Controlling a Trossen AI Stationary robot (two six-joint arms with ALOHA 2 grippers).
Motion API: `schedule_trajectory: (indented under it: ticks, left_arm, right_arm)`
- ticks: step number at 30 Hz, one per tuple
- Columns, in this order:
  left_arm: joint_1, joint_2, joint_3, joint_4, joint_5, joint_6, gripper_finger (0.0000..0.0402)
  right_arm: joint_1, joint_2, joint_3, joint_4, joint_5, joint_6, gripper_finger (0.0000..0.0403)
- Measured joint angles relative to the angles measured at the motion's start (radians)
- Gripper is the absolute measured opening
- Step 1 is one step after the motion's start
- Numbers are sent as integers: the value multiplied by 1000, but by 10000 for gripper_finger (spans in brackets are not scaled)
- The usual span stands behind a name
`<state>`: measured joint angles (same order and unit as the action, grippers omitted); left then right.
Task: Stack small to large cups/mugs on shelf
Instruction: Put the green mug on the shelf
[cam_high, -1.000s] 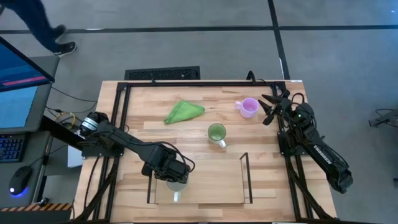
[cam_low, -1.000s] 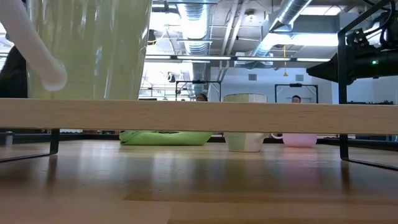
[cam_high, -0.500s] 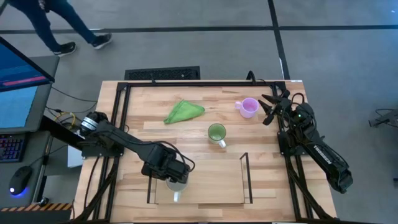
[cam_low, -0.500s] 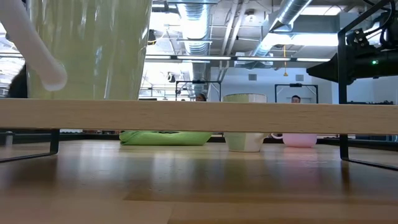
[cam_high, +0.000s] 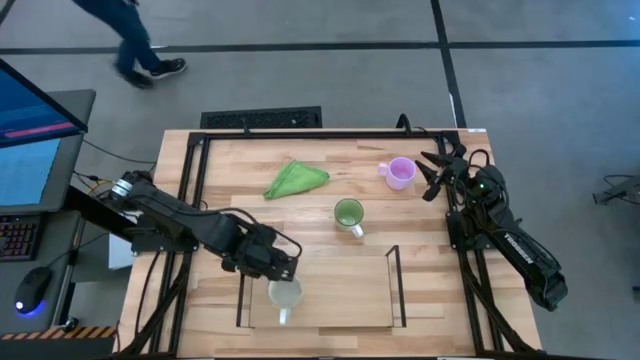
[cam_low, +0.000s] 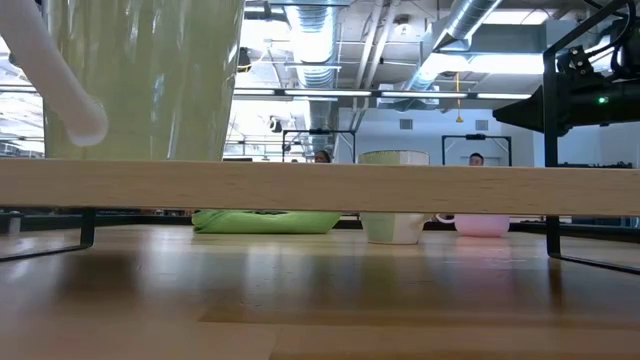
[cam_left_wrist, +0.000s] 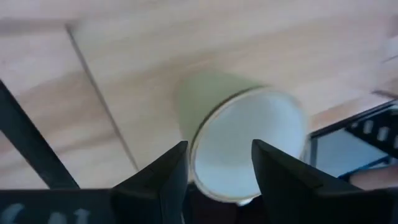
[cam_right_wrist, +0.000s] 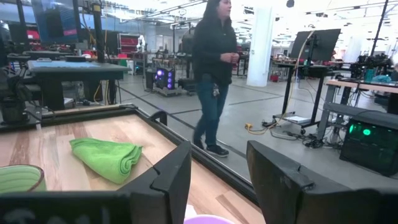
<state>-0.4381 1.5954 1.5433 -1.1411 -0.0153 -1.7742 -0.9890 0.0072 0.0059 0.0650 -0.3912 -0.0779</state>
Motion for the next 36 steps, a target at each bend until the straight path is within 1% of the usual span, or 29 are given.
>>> schedule_trajectory:
  ticks: [3,11,13,16,18,20,22,24,26,28,31,36]
  left_arm:
    - [0,-47,0,-1,-169,109,167]
    - [0,-155,0,-6,-706,666,167]
    - [0,-174,0,-20,-814,800,167]
    - [0,-200,0,-45,-940,942,167]
    - [0,-213,0,-85,-993,1001,167]
    - [0,-225,-1,-154,-1023,1024,167]
    - [0,-241,-14,-228,-1050,995,167]
    - [0,-262,-43,-292,-1073,942,167]
    - [0,-290,-88,-330,-1128,896,167]
    - [0,-328,-141,-335,-1174,857,167]
    - [0,-404,-239,-322,-1199,832,167]
    - [-11,-554,-450,-212,-1218,823,167]
  right_arm:
    - [0,0,0,0,0,0,177]
    - [0,0,0,2,0,1,177]
    - [0,0,0,1,0,1,177]
    - [0,0,0,0,0,5,177]
    - [0,0,0,0,0,63,177]
    - [0,0,0,3,0,145,177]
    - [0,0,2,7,-1,185,177]
    - [0,0,6,-1,-12,187,177]
    - [0,0,12,15,-26,171,177]
    - [0,0,12,41,-27,167,177]
    - [0,0,12,81,-27,167,177]
    - [0,-1,14,108,-27,167,177]
